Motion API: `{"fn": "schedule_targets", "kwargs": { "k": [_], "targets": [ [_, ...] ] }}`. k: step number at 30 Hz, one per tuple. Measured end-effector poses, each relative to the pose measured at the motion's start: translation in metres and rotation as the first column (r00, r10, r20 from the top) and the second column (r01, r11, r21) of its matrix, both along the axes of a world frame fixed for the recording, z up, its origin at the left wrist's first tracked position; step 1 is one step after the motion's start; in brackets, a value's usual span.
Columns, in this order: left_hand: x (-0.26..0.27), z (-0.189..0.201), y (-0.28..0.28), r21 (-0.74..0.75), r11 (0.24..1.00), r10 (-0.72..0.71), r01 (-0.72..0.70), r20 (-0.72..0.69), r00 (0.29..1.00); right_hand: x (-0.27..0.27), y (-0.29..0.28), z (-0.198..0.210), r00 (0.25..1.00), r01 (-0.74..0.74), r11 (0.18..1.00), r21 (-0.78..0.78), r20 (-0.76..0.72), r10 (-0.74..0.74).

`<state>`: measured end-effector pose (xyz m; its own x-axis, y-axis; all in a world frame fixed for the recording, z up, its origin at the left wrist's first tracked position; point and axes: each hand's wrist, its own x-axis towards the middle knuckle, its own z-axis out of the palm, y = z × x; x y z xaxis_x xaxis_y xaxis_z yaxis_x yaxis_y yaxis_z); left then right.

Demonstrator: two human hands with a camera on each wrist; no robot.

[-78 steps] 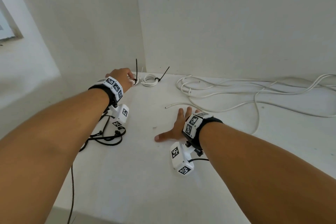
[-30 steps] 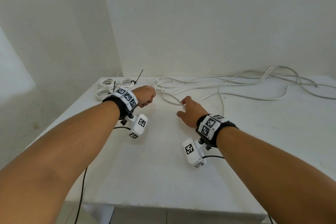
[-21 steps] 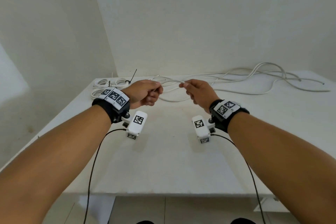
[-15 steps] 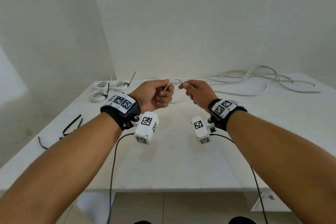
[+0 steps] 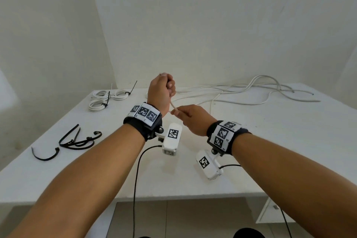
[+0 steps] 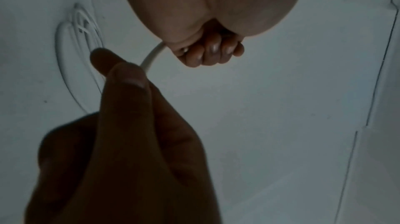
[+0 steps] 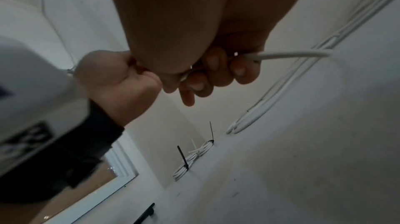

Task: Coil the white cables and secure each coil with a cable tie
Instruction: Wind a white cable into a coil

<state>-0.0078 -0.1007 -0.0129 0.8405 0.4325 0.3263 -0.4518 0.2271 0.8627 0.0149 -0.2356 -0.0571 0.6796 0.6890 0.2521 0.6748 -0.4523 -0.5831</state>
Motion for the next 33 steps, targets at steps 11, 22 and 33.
{"fn": "schedule_targets", "kwargs": {
  "k": [11,22,33],
  "targets": [
    [-0.011,-0.020,0.014,0.857,0.514,0.167,-0.037,-0.058,0.984,-0.012,-0.008,0.026,0.974,-0.065,0.986,-0.154,0.206,0.096],
    [-0.022,-0.029,0.014,0.863,0.428,0.014,0.267,-0.302,0.953,0.004,-0.030,0.053,0.978,-0.099,0.995,0.025,0.187,0.092],
    [-0.043,-0.019,-0.012,0.347,0.816,-0.344,0.461,-0.349,0.872,0.030,-0.043,0.069,0.996,-0.087,0.953,0.292,0.028,0.083]
  ]
}}
